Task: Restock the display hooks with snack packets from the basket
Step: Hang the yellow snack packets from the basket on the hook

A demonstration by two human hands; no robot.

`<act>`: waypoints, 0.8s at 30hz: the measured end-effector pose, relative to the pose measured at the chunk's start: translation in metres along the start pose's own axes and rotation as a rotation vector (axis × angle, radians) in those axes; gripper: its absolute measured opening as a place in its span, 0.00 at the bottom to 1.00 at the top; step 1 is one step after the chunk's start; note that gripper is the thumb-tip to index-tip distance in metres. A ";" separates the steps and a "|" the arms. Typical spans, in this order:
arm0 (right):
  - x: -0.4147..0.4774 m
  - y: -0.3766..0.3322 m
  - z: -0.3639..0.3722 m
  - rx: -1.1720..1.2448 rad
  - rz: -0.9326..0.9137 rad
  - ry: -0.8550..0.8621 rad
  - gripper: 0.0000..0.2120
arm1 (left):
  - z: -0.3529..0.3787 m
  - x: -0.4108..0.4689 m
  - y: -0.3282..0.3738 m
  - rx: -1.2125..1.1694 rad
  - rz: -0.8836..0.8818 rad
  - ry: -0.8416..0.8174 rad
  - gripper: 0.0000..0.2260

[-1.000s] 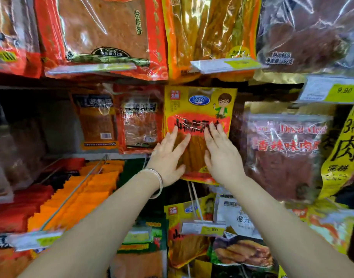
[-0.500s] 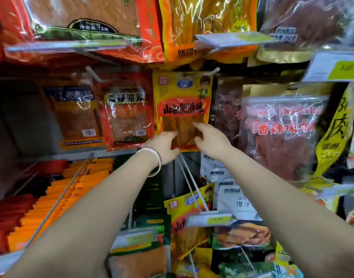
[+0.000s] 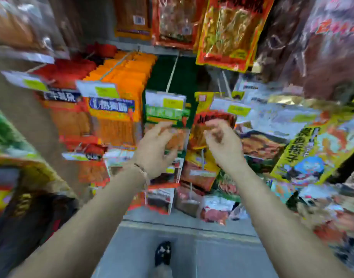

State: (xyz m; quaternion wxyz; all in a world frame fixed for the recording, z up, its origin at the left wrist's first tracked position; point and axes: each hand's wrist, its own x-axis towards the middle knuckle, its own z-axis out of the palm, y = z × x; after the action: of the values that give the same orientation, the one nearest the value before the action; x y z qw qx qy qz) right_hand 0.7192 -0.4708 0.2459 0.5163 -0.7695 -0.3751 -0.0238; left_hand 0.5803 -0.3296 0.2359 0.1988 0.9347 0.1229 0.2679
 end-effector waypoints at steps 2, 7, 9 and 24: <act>-0.055 0.021 0.027 0.009 0.117 -0.151 0.10 | 0.021 -0.072 -0.017 0.004 -0.174 -0.078 0.19; -0.178 0.066 0.083 -0.026 0.539 -0.522 0.11 | 0.057 -0.253 -0.037 -0.119 -0.875 -0.442 0.18; -0.223 0.079 0.098 -0.075 0.745 -0.655 0.13 | 0.065 -0.324 -0.028 -0.219 -1.167 -0.469 0.15; -0.289 0.020 0.262 -0.242 0.924 -1.339 0.06 | -0.023 -0.519 -0.099 -0.566 -1.867 -0.212 0.08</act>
State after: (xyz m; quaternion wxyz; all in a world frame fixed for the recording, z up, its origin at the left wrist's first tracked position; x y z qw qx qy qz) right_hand 0.4321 -0.4210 -0.0140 0.0543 -0.7478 -0.2437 0.6151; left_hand 0.1269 -0.4085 -0.0242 0.5574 0.3991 0.7254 -0.0627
